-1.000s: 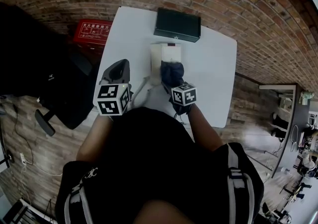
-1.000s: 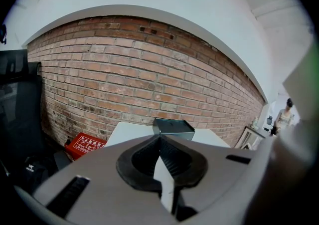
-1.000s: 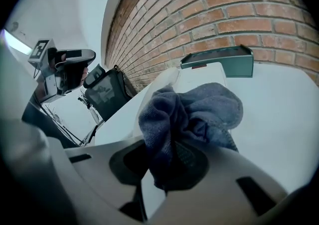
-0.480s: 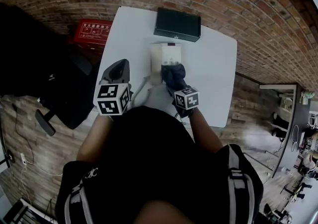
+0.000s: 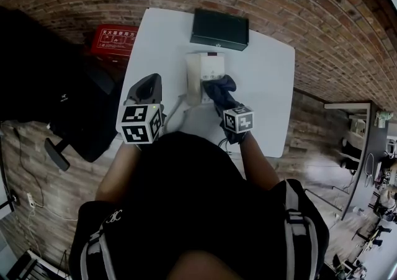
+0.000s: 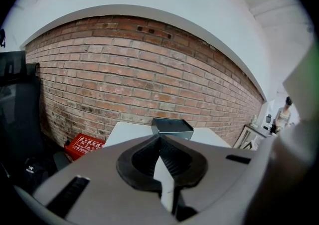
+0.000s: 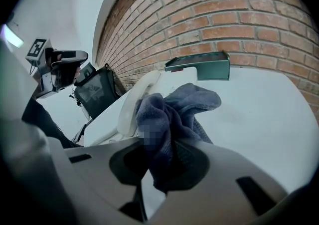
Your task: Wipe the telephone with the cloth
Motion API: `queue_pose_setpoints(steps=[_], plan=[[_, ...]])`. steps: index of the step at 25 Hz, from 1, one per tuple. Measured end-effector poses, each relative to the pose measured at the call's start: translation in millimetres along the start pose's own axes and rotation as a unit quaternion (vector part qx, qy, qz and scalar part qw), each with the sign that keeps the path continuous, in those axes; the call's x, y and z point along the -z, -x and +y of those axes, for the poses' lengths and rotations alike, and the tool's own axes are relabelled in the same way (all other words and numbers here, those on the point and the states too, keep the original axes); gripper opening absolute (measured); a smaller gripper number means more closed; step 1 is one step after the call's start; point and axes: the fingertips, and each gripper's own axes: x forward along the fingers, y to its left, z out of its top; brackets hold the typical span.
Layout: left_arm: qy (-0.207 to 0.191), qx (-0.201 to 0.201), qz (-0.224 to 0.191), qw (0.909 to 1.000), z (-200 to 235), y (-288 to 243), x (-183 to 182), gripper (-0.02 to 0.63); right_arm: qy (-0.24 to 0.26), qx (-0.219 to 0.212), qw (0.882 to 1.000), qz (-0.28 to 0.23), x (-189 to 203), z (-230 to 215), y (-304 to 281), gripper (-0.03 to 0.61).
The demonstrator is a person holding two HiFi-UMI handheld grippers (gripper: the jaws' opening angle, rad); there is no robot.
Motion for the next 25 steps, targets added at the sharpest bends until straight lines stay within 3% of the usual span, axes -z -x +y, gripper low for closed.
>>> queue_pose_setpoints(steps=[9, 16, 25], plan=[[-0.002, 0.002, 0.002, 1.0, -4, -2, 1, -0.003, -0.006, -0.006, 1.0, -0.017, -33, -8, -11, 0.048], [0.002, -0.003, 0.002, 1.0, 2, -2, 0, -0.003, -0.014, -0.045, 0.999, -0.025, -42, -4, -14, 0.048], [0.002, -0.006, 0.004, 1.0, 3, -1, 0, -0.003, 0.012, -0.023, 0.999, -0.033, -81, 1, -33, 0.048]])
